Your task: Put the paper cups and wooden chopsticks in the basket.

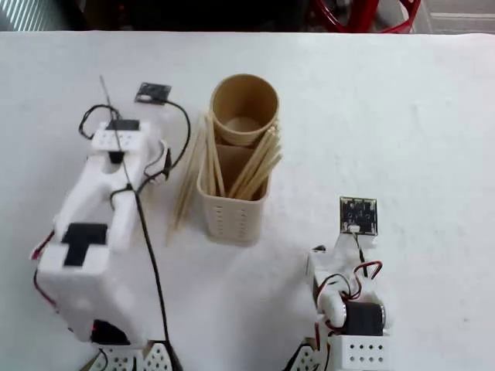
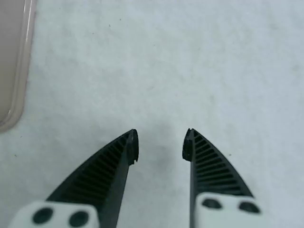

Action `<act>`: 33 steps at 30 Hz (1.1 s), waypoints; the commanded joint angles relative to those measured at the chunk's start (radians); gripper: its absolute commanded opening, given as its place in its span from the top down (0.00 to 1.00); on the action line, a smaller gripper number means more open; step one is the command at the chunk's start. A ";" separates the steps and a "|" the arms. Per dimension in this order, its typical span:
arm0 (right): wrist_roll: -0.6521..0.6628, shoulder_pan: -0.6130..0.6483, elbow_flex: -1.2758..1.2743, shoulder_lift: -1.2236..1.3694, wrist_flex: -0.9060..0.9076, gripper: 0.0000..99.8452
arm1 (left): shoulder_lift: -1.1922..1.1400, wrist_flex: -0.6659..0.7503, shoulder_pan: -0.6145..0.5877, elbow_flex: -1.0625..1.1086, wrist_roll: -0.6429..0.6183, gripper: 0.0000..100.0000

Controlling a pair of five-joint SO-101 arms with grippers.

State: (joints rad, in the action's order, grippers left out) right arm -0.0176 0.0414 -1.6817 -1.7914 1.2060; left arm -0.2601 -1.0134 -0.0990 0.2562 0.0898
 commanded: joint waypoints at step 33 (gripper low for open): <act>0.008 0.002 -0.009 -0.010 0.007 0.84 | 1.049 0.319 0.584 -0.026 0.109 0.97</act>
State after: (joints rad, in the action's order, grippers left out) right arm -0.0176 0.0414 -1.6817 -1.7914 1.2060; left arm 0.8094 -0.7096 0.4703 0.2762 0.1941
